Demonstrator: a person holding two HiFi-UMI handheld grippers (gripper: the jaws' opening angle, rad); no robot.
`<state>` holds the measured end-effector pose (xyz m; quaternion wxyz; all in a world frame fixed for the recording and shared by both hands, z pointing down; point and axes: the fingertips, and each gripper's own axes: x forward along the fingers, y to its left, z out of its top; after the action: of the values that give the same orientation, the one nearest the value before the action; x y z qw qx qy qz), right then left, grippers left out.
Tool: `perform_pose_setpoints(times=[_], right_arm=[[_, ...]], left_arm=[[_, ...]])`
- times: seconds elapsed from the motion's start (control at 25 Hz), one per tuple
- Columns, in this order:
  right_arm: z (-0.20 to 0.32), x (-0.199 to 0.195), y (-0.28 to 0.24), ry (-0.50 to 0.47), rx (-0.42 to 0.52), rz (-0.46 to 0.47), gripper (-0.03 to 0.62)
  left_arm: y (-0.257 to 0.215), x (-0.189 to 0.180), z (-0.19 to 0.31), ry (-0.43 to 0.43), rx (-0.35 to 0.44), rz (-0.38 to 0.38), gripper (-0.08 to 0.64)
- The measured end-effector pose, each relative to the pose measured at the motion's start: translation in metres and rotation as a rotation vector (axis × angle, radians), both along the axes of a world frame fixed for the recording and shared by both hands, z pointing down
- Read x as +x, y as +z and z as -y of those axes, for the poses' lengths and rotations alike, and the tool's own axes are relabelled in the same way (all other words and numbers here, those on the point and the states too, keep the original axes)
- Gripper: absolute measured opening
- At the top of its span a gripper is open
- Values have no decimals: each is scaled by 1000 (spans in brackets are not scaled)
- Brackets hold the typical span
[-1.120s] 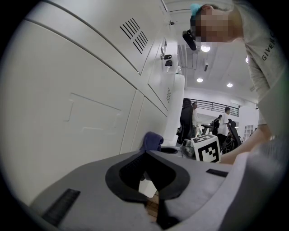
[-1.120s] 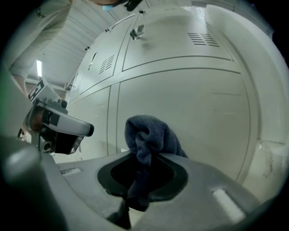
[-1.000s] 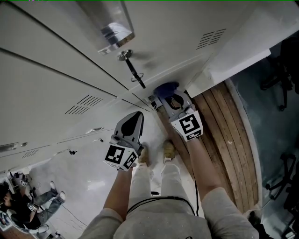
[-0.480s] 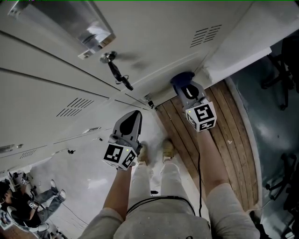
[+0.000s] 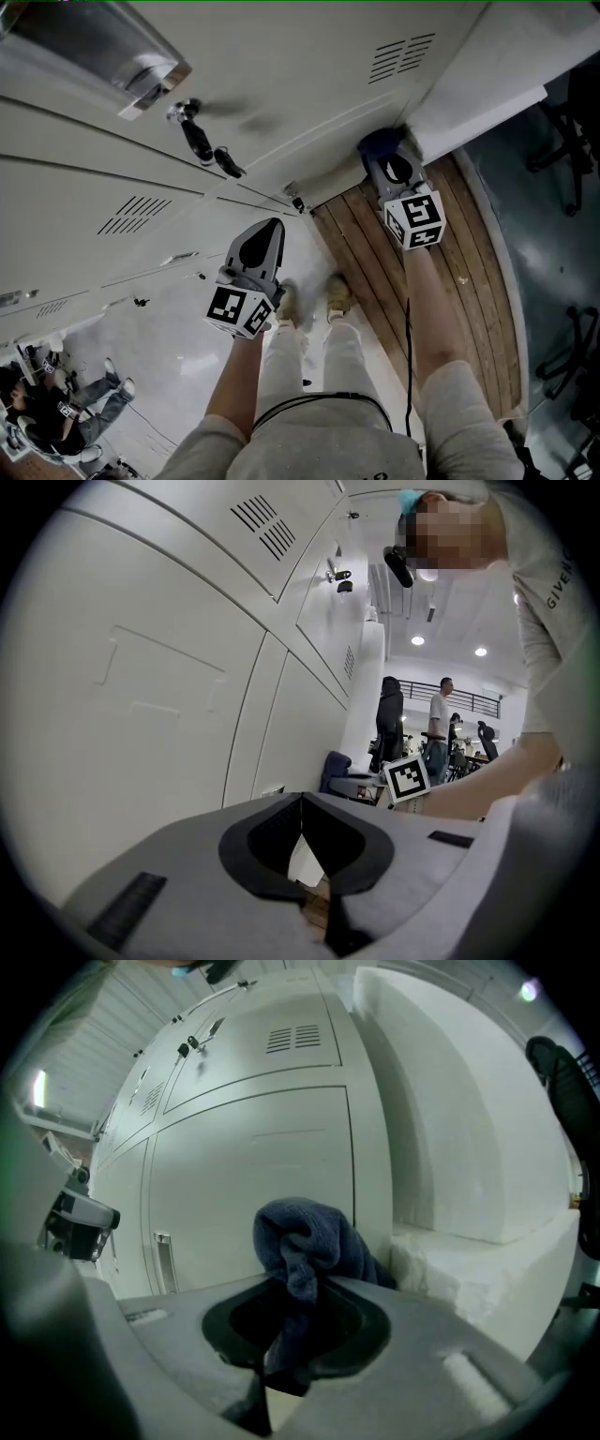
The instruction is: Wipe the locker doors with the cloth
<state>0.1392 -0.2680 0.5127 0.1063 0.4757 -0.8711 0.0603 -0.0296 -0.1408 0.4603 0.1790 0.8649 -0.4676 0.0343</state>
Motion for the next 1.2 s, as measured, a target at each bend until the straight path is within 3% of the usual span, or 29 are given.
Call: perform_pose_setpoints(times=[0.24, 0.6, 0.8, 1.2], right_arm=[[-18, -11, 4, 16, 12, 80, 57], [-79, -110, 27, -277, 16, 17, 57], [-97, -149, 36, -384, 40, -23, 57], [-84, -163, 55, -381, 33, -26, 57]], left_arm=[[6, -1, -1, -14, -6, 2, -2], [32, -7, 3, -34, -2, -7, -2], [51, -10, 3, -52, -29, -15, -2], [83, -15, 2, -65, -64, -29, -2]])
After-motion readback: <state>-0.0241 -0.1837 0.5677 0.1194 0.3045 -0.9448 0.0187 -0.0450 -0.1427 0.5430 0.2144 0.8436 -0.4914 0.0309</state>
